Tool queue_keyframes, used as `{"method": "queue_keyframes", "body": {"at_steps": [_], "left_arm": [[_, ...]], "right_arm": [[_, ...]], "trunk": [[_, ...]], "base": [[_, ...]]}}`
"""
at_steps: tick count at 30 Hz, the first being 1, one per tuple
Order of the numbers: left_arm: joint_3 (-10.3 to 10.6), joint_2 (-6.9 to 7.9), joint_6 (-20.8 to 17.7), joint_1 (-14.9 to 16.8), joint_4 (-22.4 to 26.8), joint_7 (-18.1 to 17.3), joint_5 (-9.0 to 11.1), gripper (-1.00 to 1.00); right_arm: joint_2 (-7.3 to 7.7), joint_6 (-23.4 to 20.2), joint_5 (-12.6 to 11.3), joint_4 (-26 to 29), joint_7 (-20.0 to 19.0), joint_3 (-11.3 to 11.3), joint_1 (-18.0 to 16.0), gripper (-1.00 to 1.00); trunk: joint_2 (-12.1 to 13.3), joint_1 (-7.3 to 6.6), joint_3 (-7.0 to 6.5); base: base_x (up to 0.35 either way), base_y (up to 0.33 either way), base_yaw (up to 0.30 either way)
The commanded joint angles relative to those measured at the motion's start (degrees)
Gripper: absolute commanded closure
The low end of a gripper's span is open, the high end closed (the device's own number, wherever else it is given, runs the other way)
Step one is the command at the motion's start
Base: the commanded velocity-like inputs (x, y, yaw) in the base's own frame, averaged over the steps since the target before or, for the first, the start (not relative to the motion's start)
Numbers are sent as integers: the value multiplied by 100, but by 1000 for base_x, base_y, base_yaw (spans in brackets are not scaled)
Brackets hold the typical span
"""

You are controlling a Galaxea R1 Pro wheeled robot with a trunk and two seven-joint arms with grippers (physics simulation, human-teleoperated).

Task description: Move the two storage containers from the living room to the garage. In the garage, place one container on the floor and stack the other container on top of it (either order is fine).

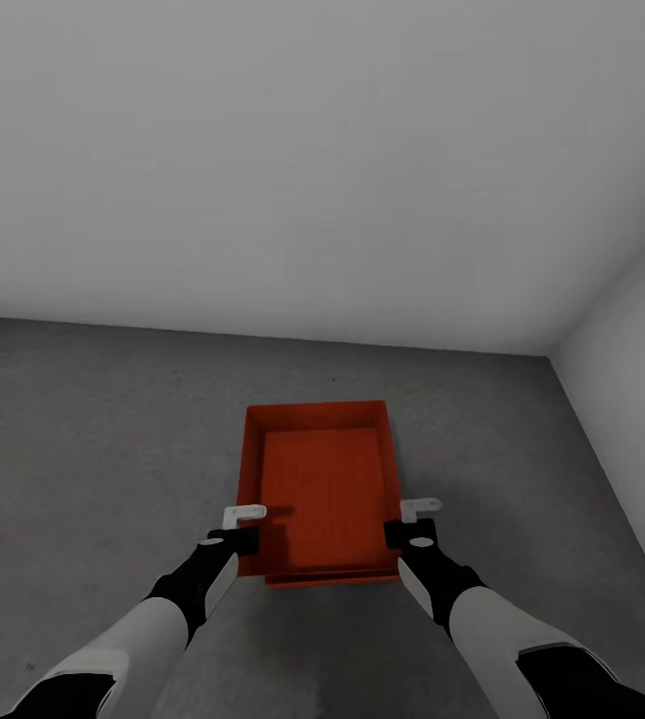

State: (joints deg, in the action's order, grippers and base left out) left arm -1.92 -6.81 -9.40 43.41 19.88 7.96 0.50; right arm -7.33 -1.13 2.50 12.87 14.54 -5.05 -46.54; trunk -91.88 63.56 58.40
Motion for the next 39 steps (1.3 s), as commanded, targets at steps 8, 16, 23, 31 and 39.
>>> {"method": "queue_keyframes", "body": {"at_steps": [8,16,23,31,39], "left_arm": [[69,188,-5,1,33,39,-77,100],[69,188,17,1,33,39,-77,100],[69,188,18,1,26,40,-77,100],[69,188,26,1,25,39,-75,100],[72,188,35,1,32,39,-76,100]], "right_arm": [[21,-234,-30,-21,22,-32,-4,100],[21,-236,-30,-21,22,-31,-4,100],[21,-232,-30,-21,22,-33,-4,100],[21,-231,-30,-21,22,-37,-4,100],[21,-231,-30,-21,22,-37,-4,100]], "trunk": [[-2,0,3],[-2,0,3],[-2,0,3],[-2,0,3],[-2,0,3]], "base": [[0,0,103],[0,0,210],[0,0,24],[0,-120,1],[0,-86,0]]}}
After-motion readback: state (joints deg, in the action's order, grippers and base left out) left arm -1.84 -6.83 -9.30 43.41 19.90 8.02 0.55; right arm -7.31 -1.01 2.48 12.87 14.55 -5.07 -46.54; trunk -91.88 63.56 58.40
